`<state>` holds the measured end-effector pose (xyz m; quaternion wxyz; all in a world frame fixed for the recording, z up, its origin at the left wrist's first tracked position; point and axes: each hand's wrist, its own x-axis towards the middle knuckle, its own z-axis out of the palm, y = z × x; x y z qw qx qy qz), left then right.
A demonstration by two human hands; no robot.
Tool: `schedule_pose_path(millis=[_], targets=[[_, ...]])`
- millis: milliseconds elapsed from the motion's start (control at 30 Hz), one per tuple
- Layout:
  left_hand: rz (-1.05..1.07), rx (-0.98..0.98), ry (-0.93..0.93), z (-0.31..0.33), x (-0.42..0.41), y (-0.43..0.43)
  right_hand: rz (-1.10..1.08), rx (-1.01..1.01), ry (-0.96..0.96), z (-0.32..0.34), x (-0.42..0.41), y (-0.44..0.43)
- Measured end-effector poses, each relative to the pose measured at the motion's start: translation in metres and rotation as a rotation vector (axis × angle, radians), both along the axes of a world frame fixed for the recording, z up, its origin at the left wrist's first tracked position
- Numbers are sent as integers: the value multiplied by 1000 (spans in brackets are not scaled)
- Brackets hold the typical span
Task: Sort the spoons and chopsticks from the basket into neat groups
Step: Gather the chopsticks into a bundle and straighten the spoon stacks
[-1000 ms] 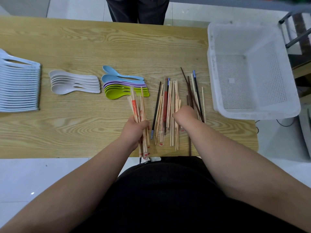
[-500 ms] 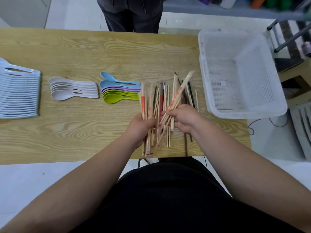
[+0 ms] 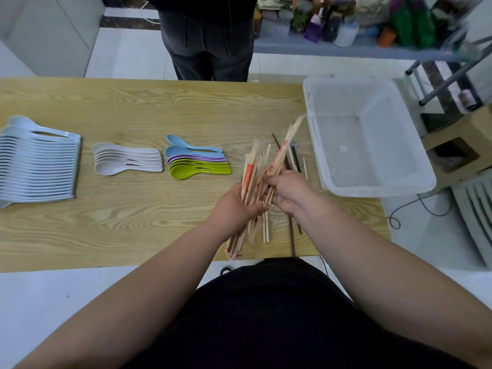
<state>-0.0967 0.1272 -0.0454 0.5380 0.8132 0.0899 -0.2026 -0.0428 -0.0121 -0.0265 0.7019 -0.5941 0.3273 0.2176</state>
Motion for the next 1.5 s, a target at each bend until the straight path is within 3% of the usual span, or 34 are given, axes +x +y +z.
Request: schedule_pose_path(millis=[333, 700, 767, 900, 1033, 1100, 1200, 1400, 1500], targets=[[-124, 226, -23, 4, 0, 14, -90, 94, 6, 0, 5, 14], [-201, 49, 156, -10, -4, 68, -282, 154, -57, 15, 46, -12], [-44, -77, 194, -16, -7, 75, -167, 72, -51, 18, 44, -15], [322, -398, 235, -16, 2, 73, 293, -85, -3, 16, 6, 11], [487, -603, 199, -10, 14, 57, 620, -376, -125, 5, -26, 48], [487, -622, 156, -11, 15, 49, 729, -563, -229, 6, -30, 57], [527, -657, 141, -13, 13, 41, 779, -677, -334, 9, -31, 62], [554, -641, 118, -13, 13, 37, 900, -718, -322, 1, -30, 65], [624, -595, 175, -15, 17, 39, 980, -612, -281, -5, -32, 64]])
